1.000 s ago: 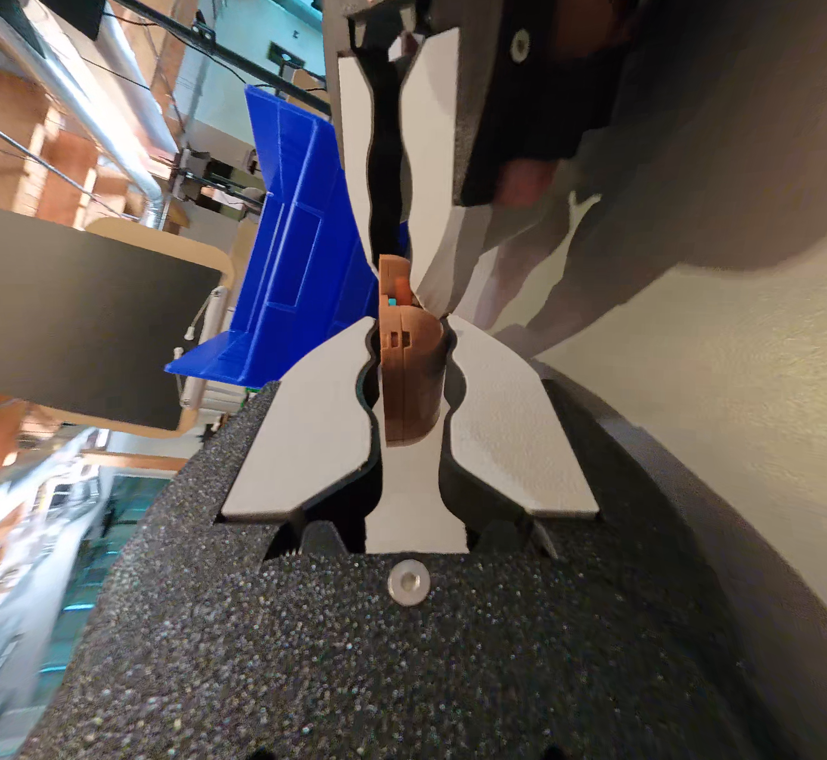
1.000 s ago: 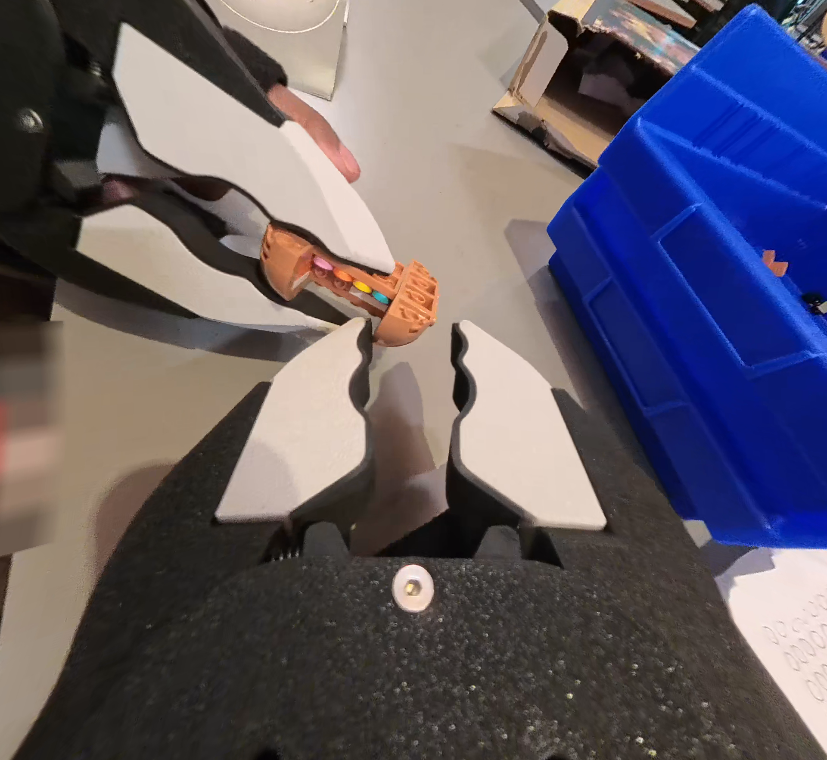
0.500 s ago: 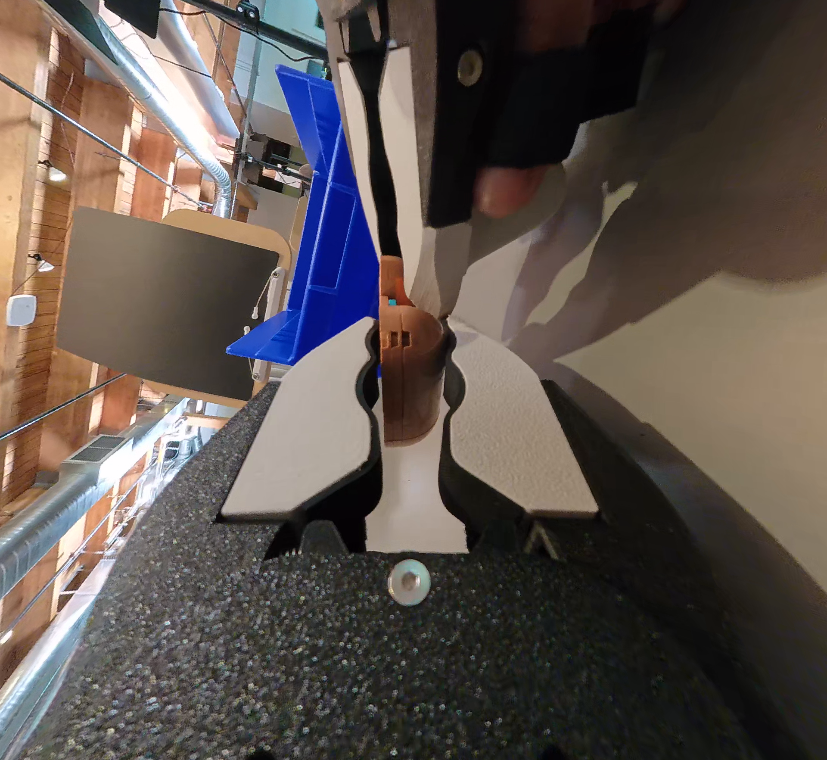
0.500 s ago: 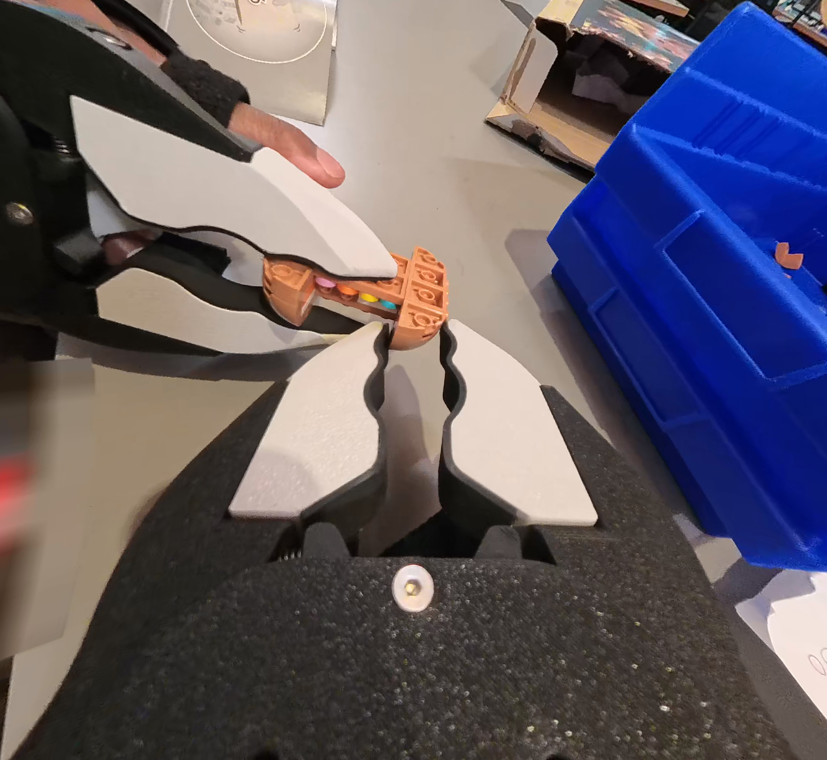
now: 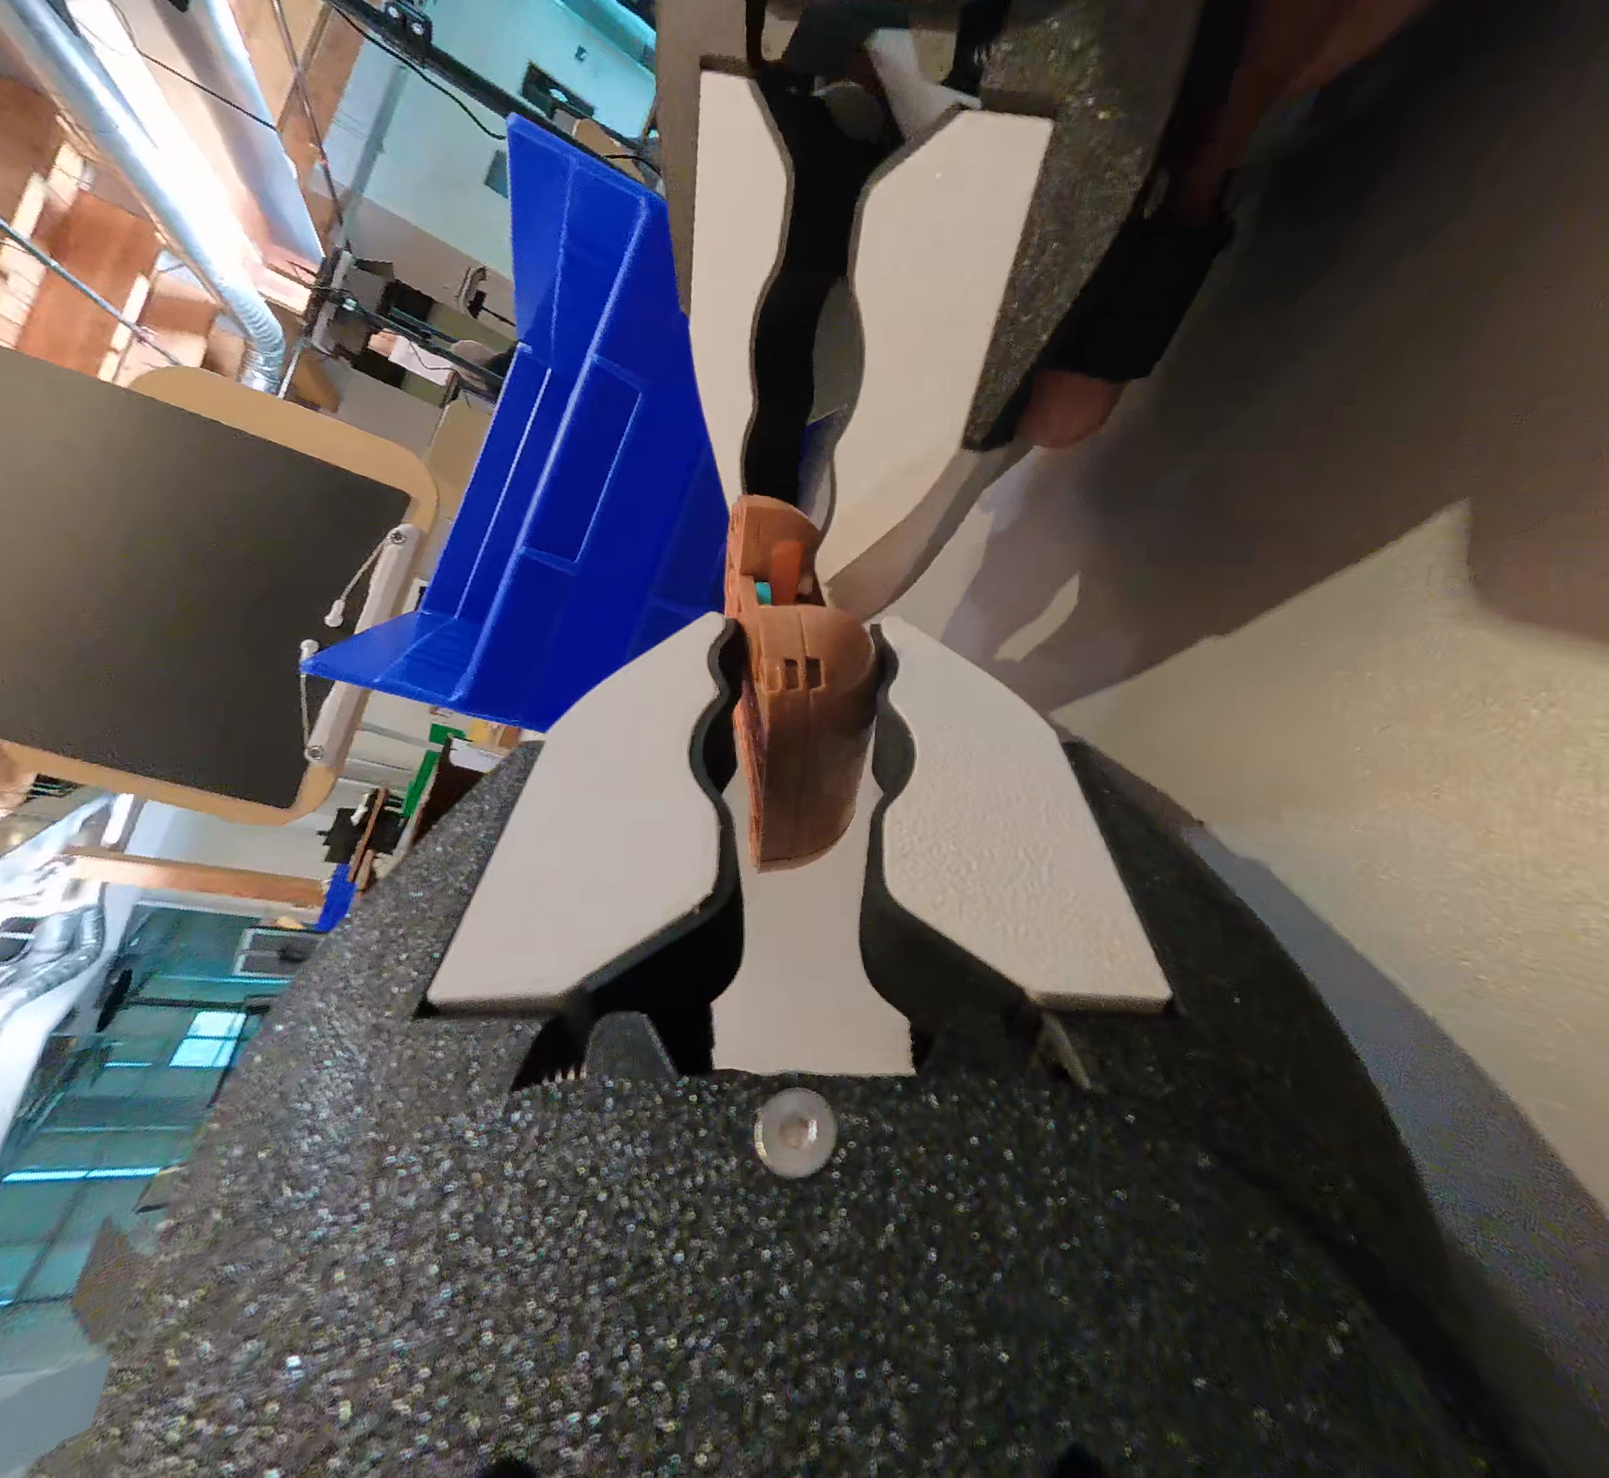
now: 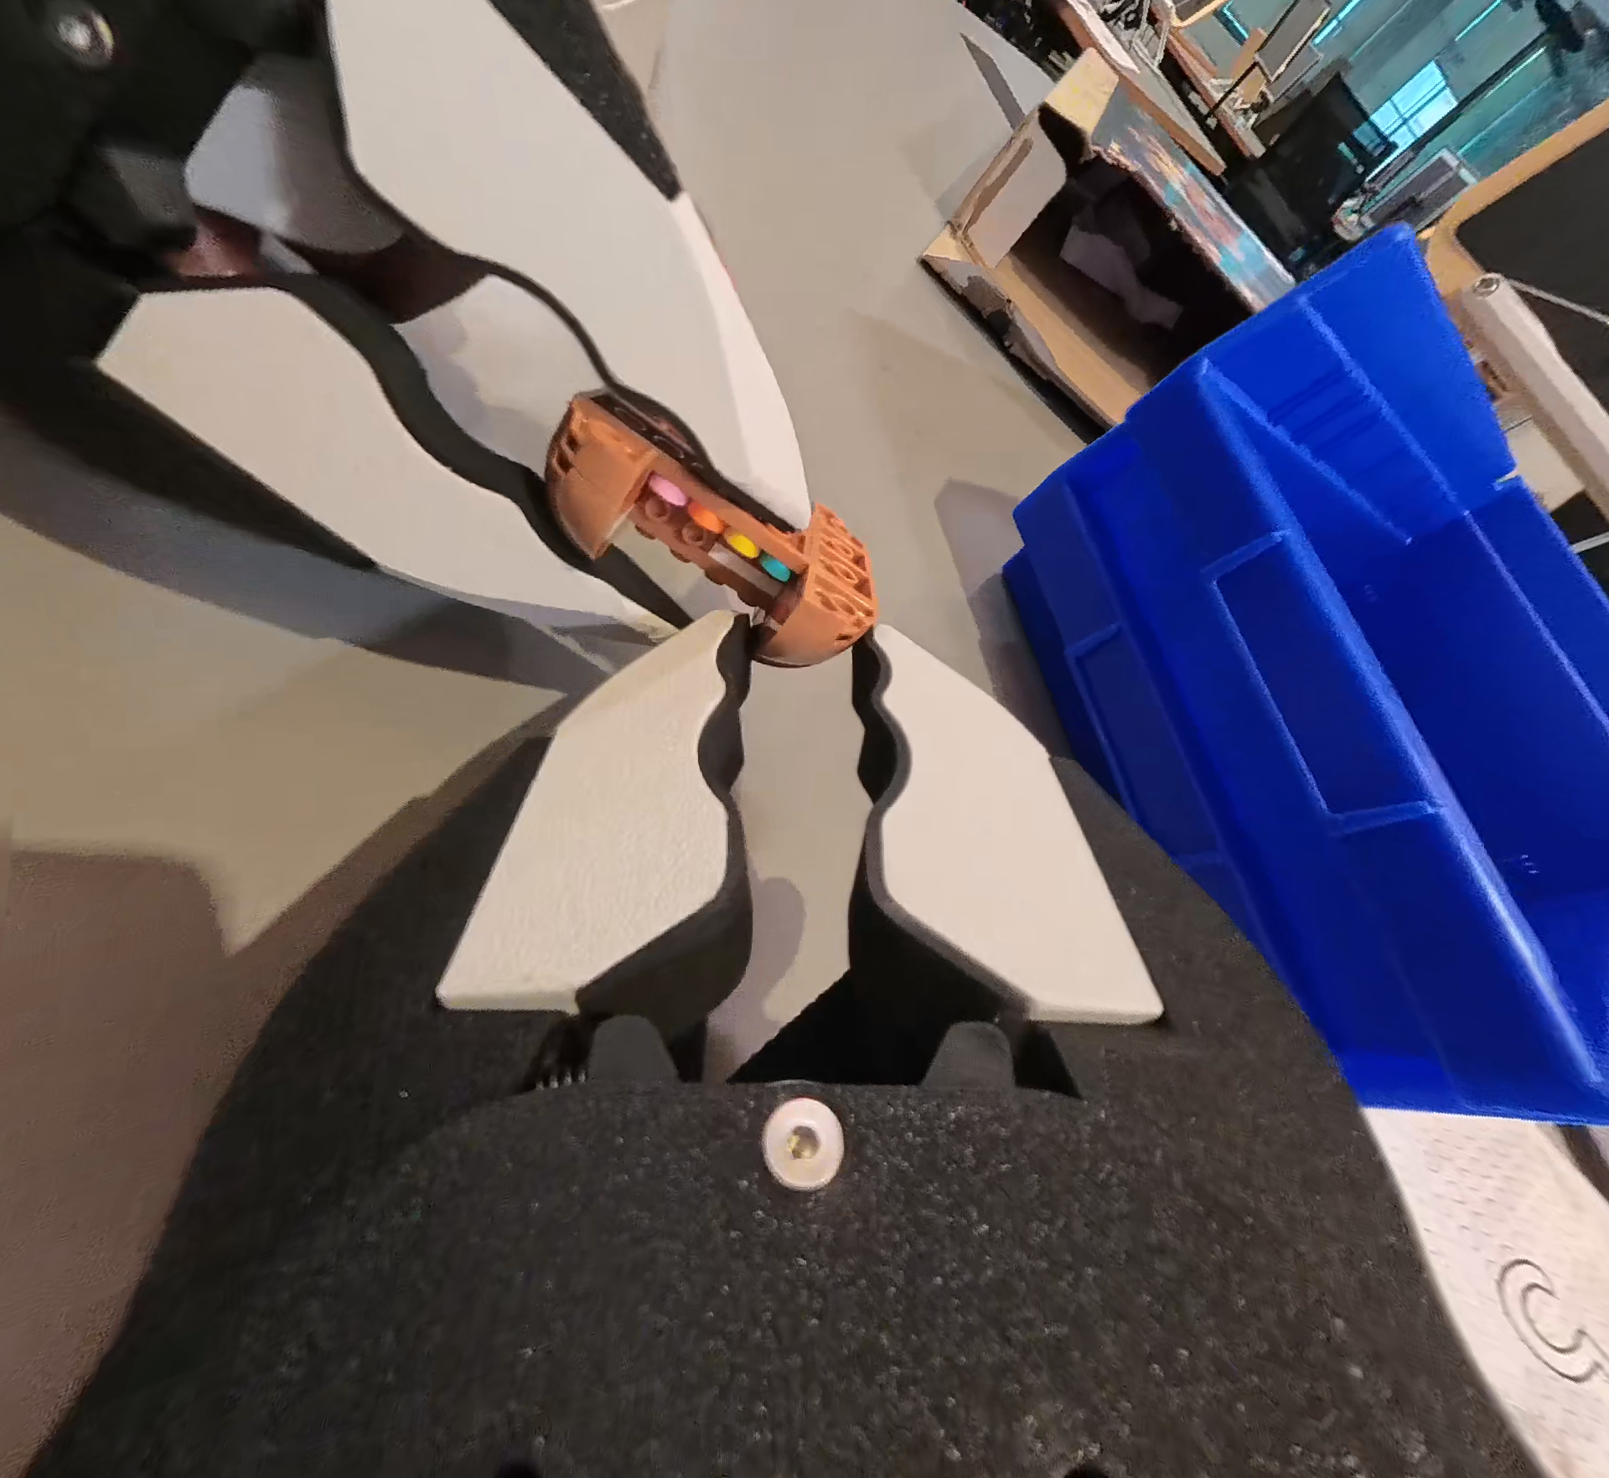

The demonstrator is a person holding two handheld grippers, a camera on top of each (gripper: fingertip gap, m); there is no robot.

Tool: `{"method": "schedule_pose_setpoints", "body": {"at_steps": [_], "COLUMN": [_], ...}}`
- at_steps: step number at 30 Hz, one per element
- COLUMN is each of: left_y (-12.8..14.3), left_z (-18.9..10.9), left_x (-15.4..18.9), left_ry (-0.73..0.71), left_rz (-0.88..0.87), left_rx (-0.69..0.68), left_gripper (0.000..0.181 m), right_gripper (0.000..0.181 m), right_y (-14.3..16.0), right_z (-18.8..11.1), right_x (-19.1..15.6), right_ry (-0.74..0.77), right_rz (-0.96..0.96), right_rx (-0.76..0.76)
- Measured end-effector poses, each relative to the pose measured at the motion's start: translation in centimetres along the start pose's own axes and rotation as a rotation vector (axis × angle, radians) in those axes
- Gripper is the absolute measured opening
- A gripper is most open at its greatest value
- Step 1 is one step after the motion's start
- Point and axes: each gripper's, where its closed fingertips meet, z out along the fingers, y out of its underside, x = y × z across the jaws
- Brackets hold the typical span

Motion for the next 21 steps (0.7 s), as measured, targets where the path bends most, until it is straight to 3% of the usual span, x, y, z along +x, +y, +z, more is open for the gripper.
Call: {"method": "schedule_pose_setpoints", "body": {"at_steps": [6,12,18,21], "left_y": [0.0,0.4,0.8,0.8], "left_z": [0.0,-0.1,0.1,-0.2], "left_x": [0.2,0.0,-1.6,-2.5], "left_ry": [0.072,0.182,0.133,0.136], "left_rz": [-0.087,-0.318,-0.472,-0.601], "left_rx": [0.030,0.067,0.065,0.109], "left_gripper": [0.028,0.026,0.026,0.025], "right_gripper": [0.024,0.021,0.012,0.027], "right_y": [0.1,-0.3,-0.7,0.2], "right_z": [-0.1,-0.3,-0.2,0.5], "right_x": [-0.1,-0.1,0.8,1.2], "right_ry": [0.002,0.033,0.131,0.183], "right_rz": [-0.044,-0.103,-0.154,-0.188], "right_rx": [-0.009,0.006,0.038,-0.046]}}
